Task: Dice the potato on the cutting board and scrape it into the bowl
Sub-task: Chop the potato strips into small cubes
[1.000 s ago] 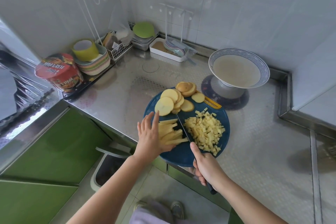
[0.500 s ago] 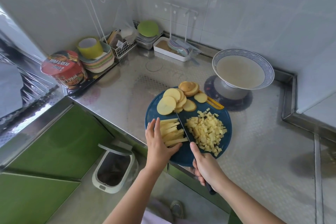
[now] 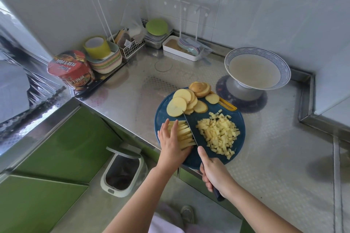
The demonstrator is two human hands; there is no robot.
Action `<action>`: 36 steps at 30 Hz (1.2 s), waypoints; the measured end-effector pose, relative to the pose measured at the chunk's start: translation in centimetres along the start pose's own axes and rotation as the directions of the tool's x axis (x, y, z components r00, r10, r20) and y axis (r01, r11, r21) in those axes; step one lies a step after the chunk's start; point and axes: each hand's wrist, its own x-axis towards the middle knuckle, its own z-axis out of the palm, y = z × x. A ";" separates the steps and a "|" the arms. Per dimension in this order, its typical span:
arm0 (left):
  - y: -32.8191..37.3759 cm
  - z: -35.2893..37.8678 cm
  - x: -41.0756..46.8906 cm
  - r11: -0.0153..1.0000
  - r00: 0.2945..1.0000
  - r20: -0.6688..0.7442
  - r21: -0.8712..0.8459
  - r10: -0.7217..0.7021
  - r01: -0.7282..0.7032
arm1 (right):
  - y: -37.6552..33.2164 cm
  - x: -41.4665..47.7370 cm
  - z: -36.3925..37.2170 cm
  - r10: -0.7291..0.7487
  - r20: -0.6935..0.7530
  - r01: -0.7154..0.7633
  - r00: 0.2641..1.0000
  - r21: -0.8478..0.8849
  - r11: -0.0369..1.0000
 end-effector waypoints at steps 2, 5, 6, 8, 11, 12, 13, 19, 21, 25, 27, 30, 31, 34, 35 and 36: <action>0.1 -0.2 -0.1 1.000 1.000 0.024 0.010 -0.002 0.002 | -0.1 0.0 -0.2 -0.003 0.008 0.003 1.000 0.003 1.000; -0.2 -0.6 0.4 0.977 0.999 0.027 0.212 0.024 -0.029 | 0.0 -0.1 -0.9 -0.029 0.005 0.029 1.000 -0.025 0.999; -0.4 -0.9 0.7 0.955 0.998 0.038 0.292 0.046 -0.055 | 0.1 -0.1 -1.0 -0.037 0.004 0.037 0.999 -0.036 0.999; -0.4 -1.3 1.5 0.914 0.991 0.101 0.389 0.086 -0.119 | 0.2 -0.1 -1.4 -0.046 -0.001 0.046 0.999 -0.048 0.998; -0.4 -1.7 1.9 0.904 0.980 0.171 0.398 0.097 -0.159 | 0.1 -0.2 -1.4 -0.047 0.010 0.047 0.999 -0.038 0.998; -0.4 -1.7 1.8 0.914 0.981 0.160 0.371 0.109 -0.162 | 0.0 -0.2 -1.4 -0.043 0.015 0.044 0.999 -0.033 0.999; -0.4 -1.6 1.6 0.922 0.983 0.136 0.350 0.124 -0.165 | -0.1 -0.2 -1.5 -0.042 0.017 0.042 0.999 -0.027 0.999; -0.4 -0.8 1.3 0.922 0.990 0.098 0.367 0.097 -0.127 | -0.2 -1.0 -2.2 -0.097 -0.011 0.097 0.995 0.011 0.995; -0.5 -1.1 1.4 0.910 0.982 0.142 0.378 0.125 -0.170 | -0.1 -1.6 -2.3 -0.122 0.004 0.122 0.993 0.025 0.992; 0.1 -1.8 1.2 0.900 0.974 0.168 0.386 0.149 -0.204 | 0.1 -2.6 -2.0 -0.179 0.036 0.179 0.983 0.007 0.984; 0.4 -1.8 1.1 0.899 0.976 0.168 0.393 0.136 -0.193 | 0.1 -2.8 -1.9 -0.208 0.034 0.208 0.978 -0.017 0.978; 0.6 -1.4 1.0 0.898 0.982 0.140 0.406 0.124 -0.171 | -0.1 -3.2 -2.0 -0.233 0.027 0.234 0.972 -0.020 0.972; 0.7 -1.4 1.0 0.904 0.984 0.134 0.396 0.115 -0.159 | -0.2 -3.3 -2.0 -0.242 0.029 0.243 0.970 -0.025 0.970; 1.1 -1.3 0.7 0.898 0.985 0.136 0.411 0.106 -0.154 | -0.3 -3.4 -2.1 -0.221 0.027 0.222 0.975 -0.061 0.973; 1.2 -1.3 0.5 0.896 0.986 0.133 0.418 0.103 -0.150 | -0.3 -3.4 -2.2 -0.201 0.026 0.202 0.979 -0.071 0.977; 1.3 -1.1 0.3 0.898 0.988 0.123 0.417 0.098 -0.141 | -0.2 -3.2 -2.3 -0.178 0.025 0.180 0.984 -0.075 0.981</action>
